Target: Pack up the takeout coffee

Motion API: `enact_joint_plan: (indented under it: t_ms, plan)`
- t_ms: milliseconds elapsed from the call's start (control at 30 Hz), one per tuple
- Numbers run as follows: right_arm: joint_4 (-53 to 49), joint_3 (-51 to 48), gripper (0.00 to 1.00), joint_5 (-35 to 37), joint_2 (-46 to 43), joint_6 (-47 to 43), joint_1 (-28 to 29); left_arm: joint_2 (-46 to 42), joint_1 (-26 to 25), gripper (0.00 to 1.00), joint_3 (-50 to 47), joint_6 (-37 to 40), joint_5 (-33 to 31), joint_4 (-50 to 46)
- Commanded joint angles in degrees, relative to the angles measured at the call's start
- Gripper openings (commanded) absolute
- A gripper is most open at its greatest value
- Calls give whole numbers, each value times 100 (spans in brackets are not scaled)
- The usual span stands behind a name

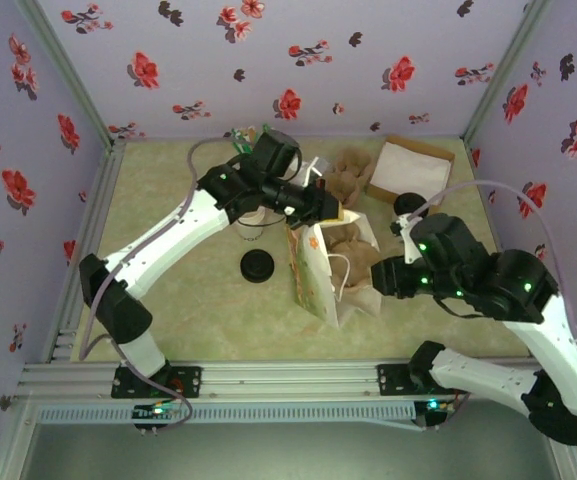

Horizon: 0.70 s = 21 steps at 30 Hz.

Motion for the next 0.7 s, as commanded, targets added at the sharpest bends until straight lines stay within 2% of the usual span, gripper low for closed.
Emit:
enact_joint_plan:
  t_ms: [0,67,233,433,567,667]
  plan:
    - [-520,147,41,6,9,-183,51,-248,99,0,-421,-1058,400,1257]
    - [-504,76,41,-82,-7,-220,50,-318,104,0,-743,-1541,489,1963]
    - [-522,282,40,122,-2,-314,50,-353,97,0,-1005,-1955,564,2482]
    - [-534,612,37,563,-16,-314,45,-455,158,0,-1256,-1763,565,2599]
    - [-310,448,35,626,-17,-196,47,-553,170,0,-1685,-1739,562,3010]
    - [-239,262,37,579,98,-45,41,-672,165,0,-2006,-1662,549,3277]
